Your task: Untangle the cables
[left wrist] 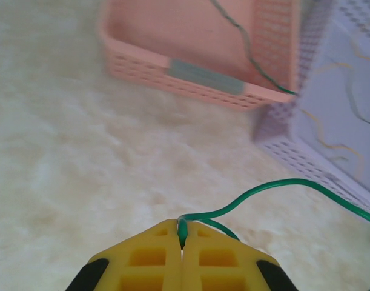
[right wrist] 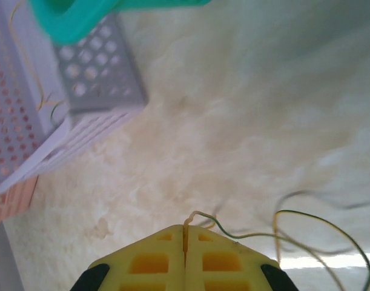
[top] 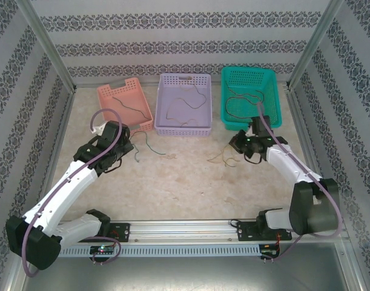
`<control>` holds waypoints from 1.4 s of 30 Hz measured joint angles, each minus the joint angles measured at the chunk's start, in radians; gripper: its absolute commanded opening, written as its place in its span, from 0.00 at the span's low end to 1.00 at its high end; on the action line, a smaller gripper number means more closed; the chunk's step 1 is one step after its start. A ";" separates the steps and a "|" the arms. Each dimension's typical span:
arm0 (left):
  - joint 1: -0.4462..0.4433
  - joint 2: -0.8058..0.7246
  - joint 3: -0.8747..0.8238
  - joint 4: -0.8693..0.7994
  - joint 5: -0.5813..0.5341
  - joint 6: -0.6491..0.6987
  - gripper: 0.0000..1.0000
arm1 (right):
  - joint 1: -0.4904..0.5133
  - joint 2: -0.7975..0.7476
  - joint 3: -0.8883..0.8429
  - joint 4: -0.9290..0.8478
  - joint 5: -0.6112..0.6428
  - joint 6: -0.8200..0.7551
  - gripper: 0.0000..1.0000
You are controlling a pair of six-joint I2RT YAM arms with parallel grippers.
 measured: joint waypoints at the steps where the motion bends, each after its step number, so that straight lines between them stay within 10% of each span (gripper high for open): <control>1: 0.000 0.008 0.000 0.034 0.035 0.015 0.00 | 0.037 0.021 0.021 -0.001 -0.008 0.003 0.19; 7: 0.000 0.084 0.014 0.178 0.191 0.057 0.00 | 0.179 0.064 0.104 -0.039 -0.008 0.040 0.58; 22: 0.000 0.307 0.179 0.301 0.504 0.180 0.00 | 0.416 0.018 0.367 -0.058 -0.179 -0.296 0.62; 29: 0.000 0.346 0.230 0.301 0.574 0.221 0.00 | 0.421 0.057 0.367 -0.106 -0.264 -0.353 0.45; 34: 0.000 0.366 0.234 0.302 0.612 0.232 0.00 | 0.429 0.098 0.368 -0.126 -0.262 -0.347 0.00; 38: 0.000 0.370 0.234 0.301 0.626 0.262 0.00 | 0.428 0.100 0.370 -0.171 -0.193 -0.351 0.00; 42: 0.000 0.369 0.234 0.302 0.627 0.273 0.37 | 0.418 0.070 0.370 -0.199 -0.135 -0.378 0.00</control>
